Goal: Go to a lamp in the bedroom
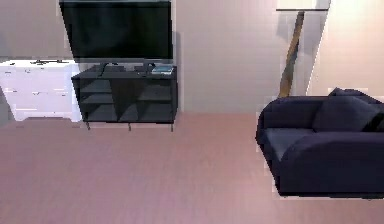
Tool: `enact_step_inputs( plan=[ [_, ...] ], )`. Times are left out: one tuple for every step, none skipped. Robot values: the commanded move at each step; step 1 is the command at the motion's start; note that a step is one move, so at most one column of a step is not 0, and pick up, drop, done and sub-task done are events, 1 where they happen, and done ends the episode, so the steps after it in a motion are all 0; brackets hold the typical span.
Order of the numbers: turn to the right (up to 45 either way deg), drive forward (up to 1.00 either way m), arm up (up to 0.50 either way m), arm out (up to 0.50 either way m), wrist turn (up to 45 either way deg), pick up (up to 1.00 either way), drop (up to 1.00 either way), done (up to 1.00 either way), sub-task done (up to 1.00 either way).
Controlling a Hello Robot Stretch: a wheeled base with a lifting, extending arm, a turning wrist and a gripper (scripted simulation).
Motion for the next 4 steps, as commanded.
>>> enact_step_inputs(
  plan=[
    [3.0, 0.0, 0.0, 0.0, 0.0, 0.0, 0.0, 0.0, 0.0],
    [0.0, 1.0, 0.0, 0.0, 0.0, 0.0, 0.0, 0.0, 0.0],
    [0.0, 0.85, 0.0, 0.0, 0.0, 0.0, 0.0, 0.0, 0.0],
    [45.0, 0.0, 0.0, 0.0, 0.0, 0.0, 0.0, 0.0, 0.0]
  ],
)
